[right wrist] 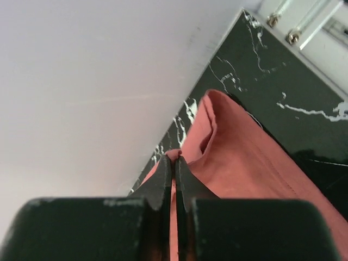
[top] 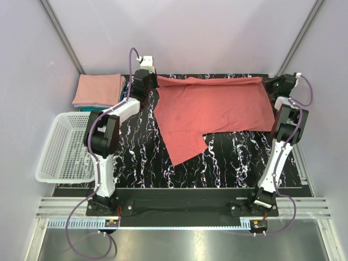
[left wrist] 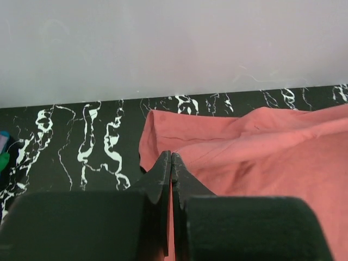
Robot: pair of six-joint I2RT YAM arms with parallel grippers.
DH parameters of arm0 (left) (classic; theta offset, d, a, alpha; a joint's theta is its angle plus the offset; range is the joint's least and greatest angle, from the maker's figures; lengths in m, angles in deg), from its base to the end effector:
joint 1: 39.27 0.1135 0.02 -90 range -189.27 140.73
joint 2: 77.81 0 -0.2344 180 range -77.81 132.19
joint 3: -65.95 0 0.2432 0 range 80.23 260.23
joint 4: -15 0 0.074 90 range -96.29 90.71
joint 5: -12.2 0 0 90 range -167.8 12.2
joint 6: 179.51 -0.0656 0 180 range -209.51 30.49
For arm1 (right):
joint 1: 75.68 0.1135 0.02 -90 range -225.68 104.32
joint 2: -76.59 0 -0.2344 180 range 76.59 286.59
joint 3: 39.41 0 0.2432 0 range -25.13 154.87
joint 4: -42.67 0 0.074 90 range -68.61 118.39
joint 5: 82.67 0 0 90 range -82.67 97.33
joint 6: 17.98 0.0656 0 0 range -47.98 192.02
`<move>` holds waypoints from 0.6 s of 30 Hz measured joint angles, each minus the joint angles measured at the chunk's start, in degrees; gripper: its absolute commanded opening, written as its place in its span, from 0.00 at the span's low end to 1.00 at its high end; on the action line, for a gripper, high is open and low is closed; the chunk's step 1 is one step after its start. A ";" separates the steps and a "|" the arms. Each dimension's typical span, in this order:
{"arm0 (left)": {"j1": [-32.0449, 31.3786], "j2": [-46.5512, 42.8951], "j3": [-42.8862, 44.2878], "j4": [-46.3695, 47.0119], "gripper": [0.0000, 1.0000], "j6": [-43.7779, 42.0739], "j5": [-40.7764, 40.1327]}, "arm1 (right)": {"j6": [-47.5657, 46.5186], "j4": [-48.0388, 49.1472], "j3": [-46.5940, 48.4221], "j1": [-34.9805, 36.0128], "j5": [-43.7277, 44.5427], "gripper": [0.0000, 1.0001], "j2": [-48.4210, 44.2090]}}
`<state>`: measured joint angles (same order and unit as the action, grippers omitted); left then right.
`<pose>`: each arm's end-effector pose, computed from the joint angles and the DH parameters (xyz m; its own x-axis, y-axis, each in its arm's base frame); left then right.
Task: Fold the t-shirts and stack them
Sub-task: Fold the tshirt
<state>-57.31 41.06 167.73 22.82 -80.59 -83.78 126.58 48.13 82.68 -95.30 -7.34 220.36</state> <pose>0.4804 -0.1493 0.2249 -0.1839 -0.1023 -0.9776 0.1839 0.9734 -0.1365 0.5397 -0.1748 0.1238 -0.0745 0.8633 -0.4991 0.2699 0.4993 0.8233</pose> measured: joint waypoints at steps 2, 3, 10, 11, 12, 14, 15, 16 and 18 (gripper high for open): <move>-0.26 -1.99 -2.05 0.04 0.00 0.24 0.39 | -0.83 -1.05 0.00 -0.52 -0.09 0.00 -1.53; -0.46 -3.04 -3.19 -0.02 0.00 0.42 0.66 | -1.18 -1.77 0.00 -0.76 -0.24 0.00 -2.16; -1.70 -5.27 -7.82 -1.40 0.00 2.64 3.91 | -3.91 -9.20 1.05 -1.60 -2.86 0.01 -2.38; -1.95 -5.27 -8.41 -2.10 0.00 2.99 4.52 | -4.31 -10.19 1.11 -1.60 -2.91 0.01 -2.36; -2.21 -5.27 -8.85 -2.93 0.00 3.26 4.92 | -4.63 -10.95 1.14 -1.60 -2.89 0.01 -2.34; -2.56 -5.27 -9.73 -3.89 0.00 3.80 5.81 | -5.33 -12.35 1.11 -1.62 -2.78 0.02 -2.34; -2.67 -5.27 -10.01 -4.22 0.00 4.04 6.10 | -5.64 -12.79 1.11 -1.64 -2.62 0.02 -2.34; -2.82 -5.27 -10.34 -4.55 0.00 4.26 6.40 | -5.97 -13.20 1.11 -1.64 -2.40 0.03 -2.34; -3.04 -5.27 -10.93 -5.27 0.00 4.66 6.84 | -6.38 -14.05 1.11 -1.68 -2.27 0.11 -2.34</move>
<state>-60.35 35.79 156.80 17.56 -75.93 -76.94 120.20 34.08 83.80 -96.98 -9.62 218.02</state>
